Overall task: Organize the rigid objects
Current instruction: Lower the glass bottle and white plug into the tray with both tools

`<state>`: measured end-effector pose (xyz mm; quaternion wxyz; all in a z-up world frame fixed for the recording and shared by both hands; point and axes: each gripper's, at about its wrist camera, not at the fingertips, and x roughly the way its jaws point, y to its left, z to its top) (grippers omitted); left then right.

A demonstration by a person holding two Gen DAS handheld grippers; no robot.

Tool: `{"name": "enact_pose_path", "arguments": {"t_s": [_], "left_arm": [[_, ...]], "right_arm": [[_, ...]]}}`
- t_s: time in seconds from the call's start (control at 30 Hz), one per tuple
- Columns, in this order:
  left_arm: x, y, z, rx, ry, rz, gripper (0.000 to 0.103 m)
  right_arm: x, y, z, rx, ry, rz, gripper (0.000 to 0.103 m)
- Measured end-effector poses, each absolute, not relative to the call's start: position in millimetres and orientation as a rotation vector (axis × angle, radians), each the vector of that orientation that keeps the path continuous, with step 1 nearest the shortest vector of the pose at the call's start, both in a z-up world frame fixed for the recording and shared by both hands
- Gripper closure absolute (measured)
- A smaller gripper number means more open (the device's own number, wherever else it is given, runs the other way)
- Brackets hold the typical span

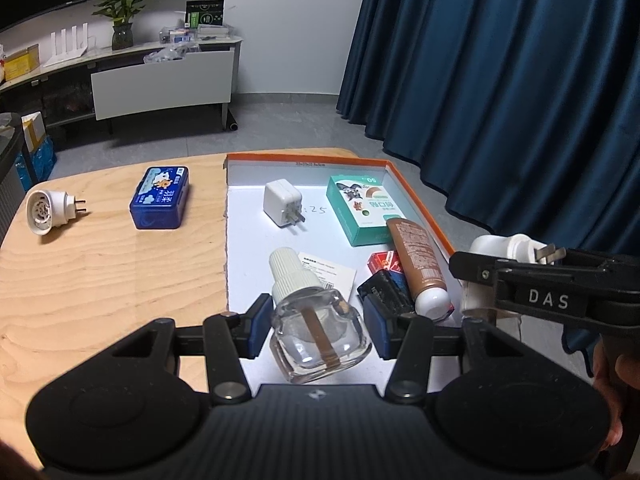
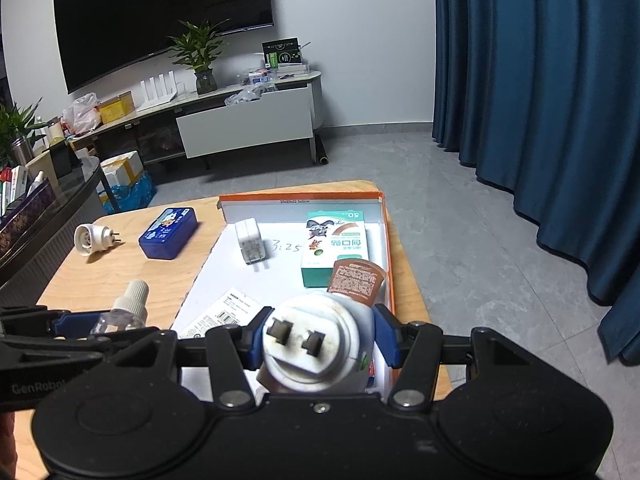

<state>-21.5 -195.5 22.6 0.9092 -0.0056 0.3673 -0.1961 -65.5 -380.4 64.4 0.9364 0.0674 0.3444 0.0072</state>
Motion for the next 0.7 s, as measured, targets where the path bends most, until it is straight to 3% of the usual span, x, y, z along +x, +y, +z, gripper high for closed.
{"name": "enact_pose_path", "arguments": {"t_s": [0.7], "left_arm": [[-18.7,-199.9,17.4,-0.005,0.771,-0.419,0.052]], "right_arm": [[-62.2,-379.0,57.4,0.147,0.717,0.020,0.039]]}}
